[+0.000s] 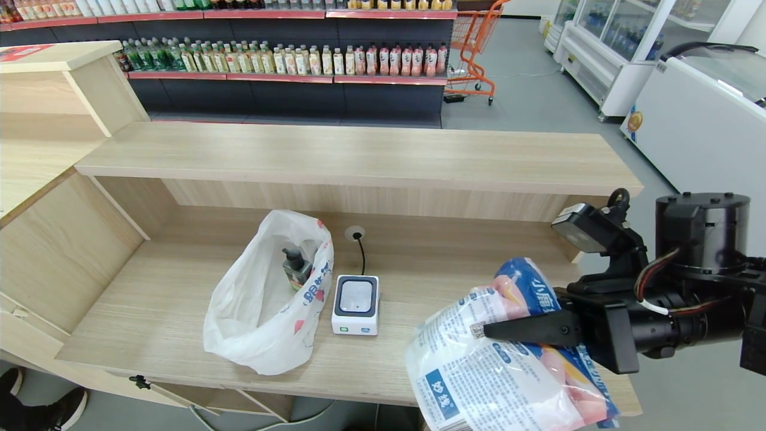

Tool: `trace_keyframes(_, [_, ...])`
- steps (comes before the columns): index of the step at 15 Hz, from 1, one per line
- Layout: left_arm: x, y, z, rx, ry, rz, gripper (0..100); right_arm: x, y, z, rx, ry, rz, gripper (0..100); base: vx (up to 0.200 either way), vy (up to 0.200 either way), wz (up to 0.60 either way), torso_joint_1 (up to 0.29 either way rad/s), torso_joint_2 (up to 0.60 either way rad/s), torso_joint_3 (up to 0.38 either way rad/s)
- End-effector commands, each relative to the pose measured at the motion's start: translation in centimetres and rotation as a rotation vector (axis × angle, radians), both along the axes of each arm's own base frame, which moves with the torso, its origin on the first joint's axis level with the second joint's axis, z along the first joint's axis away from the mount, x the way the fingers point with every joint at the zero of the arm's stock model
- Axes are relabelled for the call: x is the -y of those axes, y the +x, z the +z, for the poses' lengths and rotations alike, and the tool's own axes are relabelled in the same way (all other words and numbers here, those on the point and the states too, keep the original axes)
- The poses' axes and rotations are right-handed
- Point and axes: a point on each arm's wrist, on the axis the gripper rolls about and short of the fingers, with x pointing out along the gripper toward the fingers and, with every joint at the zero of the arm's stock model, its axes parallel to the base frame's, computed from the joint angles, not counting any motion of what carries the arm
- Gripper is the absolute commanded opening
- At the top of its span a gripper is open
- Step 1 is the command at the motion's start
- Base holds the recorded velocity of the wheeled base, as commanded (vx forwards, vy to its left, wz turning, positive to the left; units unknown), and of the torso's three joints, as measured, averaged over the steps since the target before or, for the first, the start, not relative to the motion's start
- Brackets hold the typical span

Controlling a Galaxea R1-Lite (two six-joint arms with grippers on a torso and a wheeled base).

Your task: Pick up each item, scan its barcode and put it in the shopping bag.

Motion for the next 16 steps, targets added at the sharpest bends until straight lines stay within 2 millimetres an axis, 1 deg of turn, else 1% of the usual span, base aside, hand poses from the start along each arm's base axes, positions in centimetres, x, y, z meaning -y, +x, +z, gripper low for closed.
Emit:
trace_keyframes(1, [0.0,0.0,0.0,0.001,0.000,0.000,100,-0.8,1.0,-0.6,-0.010,-0.005,0.013,0,0.000,0.000,0.00,0.000,0.00,0.000])
trace_keyframes(6, [0.0,0.0,0.0,0.001,0.000,0.001,100,-1.2,1.6,-0.8,-0.004,-0.004,0.013,0,0.000,0.000,0.00,0.000,0.00,0.000])
trace_keyframes(12, [0.0,0.0,0.0,0.001,0.000,0.000,100,-1.0,1.3,-0.4,0.018,0.002,0.010,0,0.000,0.000,0.00,0.000,0.00,0.000])
trace_keyframes(14, [0.0,0.0,0.0,0.001,0.000,0.000,100,-0.7,1.0,-0.2,0.073,0.002,0.008,0,0.000,0.000,0.00,0.000,0.00,0.000])
trace_keyframes(15, [0.0,0.0,0.0,0.001,0.000,0.000,100,-0.4,0.8,-0.1,0.139,-0.002,0.001,0,0.000,0.000,0.00,0.000,0.00,0.000])
trace_keyframes(16, [0.0,0.0,0.0,0.001,0.001,0.001,100,0.4,0.7,-0.1,0.214,-0.020,-0.044,0,0.000,0.000,0.00,0.000,0.00,0.000])
